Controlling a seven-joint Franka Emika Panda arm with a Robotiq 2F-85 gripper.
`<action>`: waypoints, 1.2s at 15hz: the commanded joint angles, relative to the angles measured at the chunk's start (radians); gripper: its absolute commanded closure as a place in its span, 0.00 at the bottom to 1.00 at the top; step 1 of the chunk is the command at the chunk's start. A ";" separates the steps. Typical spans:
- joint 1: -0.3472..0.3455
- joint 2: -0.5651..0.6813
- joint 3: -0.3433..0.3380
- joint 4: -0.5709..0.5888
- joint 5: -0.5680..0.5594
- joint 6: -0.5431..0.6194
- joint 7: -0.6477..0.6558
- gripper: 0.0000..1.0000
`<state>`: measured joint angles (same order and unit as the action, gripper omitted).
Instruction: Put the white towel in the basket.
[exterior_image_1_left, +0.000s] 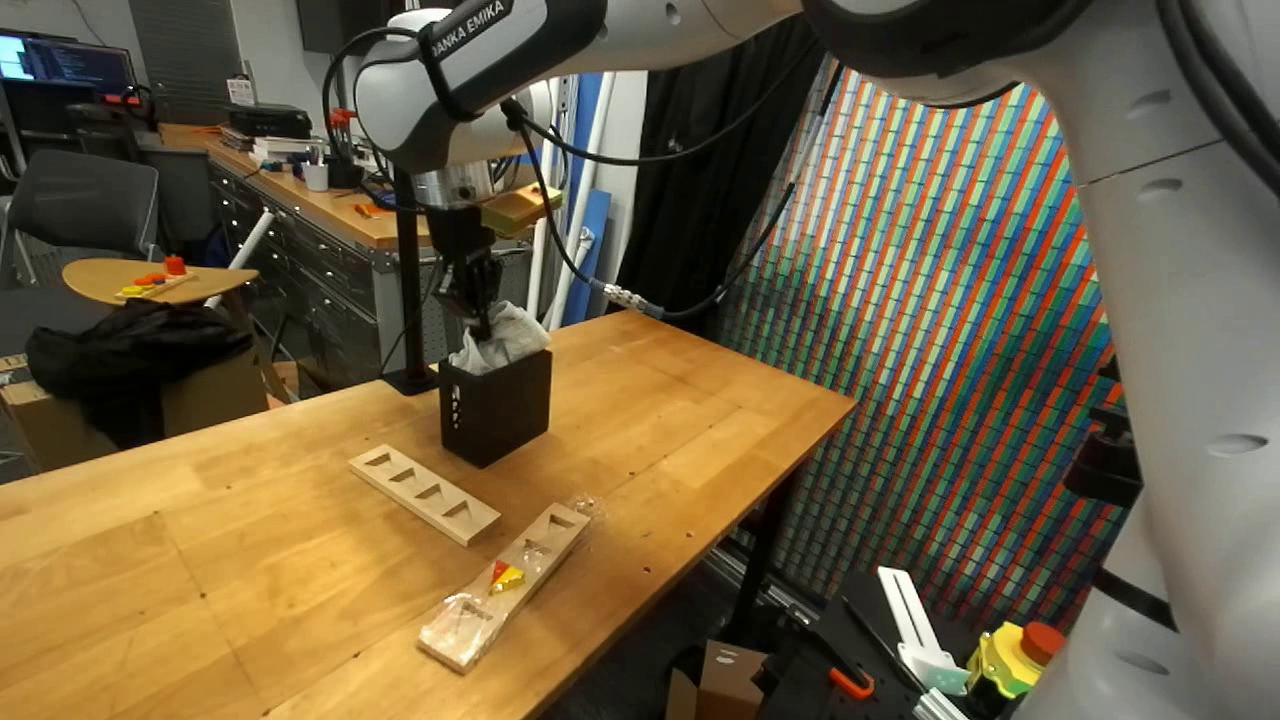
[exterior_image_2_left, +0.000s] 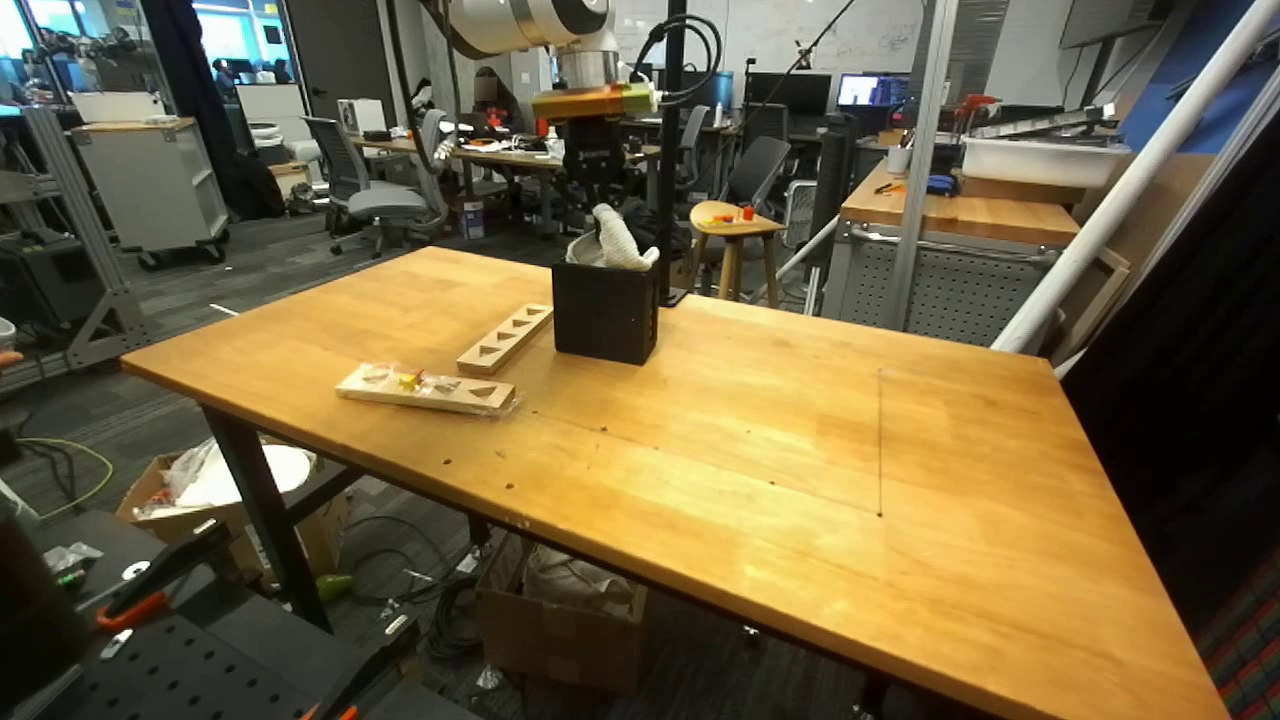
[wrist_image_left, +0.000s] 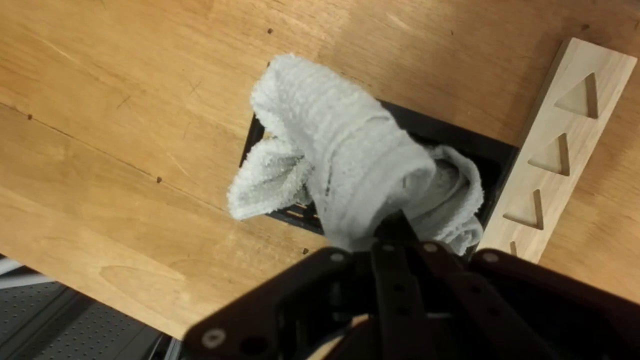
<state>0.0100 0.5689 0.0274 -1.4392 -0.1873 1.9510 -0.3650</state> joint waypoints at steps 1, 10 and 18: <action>-0.012 0.047 0.004 0.066 -0.006 -0.027 -0.037 1.00; -0.072 0.113 0.018 0.048 0.072 0.003 -0.041 1.00; -0.110 0.196 0.056 0.085 0.176 -0.007 -0.094 1.00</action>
<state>-0.0827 0.7279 0.0605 -1.3973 -0.0451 1.9523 -0.4294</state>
